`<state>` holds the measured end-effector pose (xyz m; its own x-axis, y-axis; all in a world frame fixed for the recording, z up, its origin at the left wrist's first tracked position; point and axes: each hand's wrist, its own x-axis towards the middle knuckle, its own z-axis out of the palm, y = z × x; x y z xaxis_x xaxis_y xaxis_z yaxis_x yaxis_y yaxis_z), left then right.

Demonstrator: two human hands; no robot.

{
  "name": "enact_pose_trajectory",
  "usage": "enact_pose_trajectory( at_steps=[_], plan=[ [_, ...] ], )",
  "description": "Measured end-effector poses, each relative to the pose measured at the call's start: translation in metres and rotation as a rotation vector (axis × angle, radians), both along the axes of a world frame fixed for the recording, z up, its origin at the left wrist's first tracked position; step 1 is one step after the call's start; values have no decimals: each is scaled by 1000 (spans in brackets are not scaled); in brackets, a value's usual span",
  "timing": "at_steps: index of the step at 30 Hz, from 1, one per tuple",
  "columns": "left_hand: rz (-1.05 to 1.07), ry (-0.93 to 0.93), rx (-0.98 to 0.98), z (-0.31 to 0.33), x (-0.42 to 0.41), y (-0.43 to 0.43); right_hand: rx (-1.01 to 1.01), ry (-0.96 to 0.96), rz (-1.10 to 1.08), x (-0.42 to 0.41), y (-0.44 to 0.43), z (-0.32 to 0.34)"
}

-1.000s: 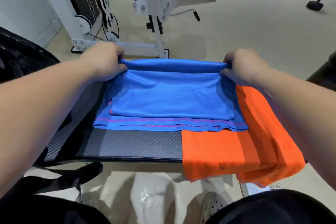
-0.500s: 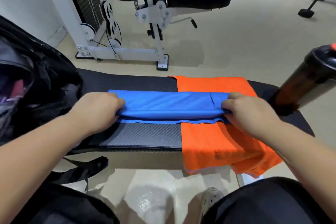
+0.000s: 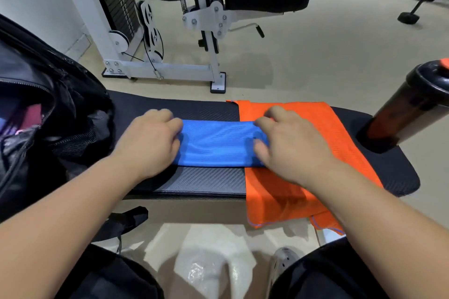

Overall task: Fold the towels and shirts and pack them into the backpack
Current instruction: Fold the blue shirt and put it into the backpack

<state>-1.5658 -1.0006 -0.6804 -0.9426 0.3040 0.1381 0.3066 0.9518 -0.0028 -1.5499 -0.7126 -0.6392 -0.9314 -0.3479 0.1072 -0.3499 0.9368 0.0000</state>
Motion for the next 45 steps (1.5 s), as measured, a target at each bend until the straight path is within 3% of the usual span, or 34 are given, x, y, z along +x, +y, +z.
enact_pose_trajectory(
  at_steps=[4,6,19,25,29,33,40,45],
  plan=[
    [-36,-204,-52,-25,-2,24,32,-305,-34,-13,-42,-47],
    [-6,-278,-83,-42,-3,23,47,-365,-69,-20,-38,-72],
    [99,-279,80,-52,-7,5,-29,-242,-314,-30,43,-92],
    [308,-222,244,-47,-16,-15,-7,-247,-347,-34,32,-79],
    [305,-199,295,-37,-16,-38,-71,-152,-208,-30,-6,-63],
    [329,-221,532,-30,-17,-44,-82,-162,-60,-32,-43,-64],
    [250,-403,296,-18,-23,-44,-10,-274,-33,-38,-51,-94],
    [269,-437,382,-8,-27,-33,-9,-268,-36,-37,-51,-93]
  ],
)
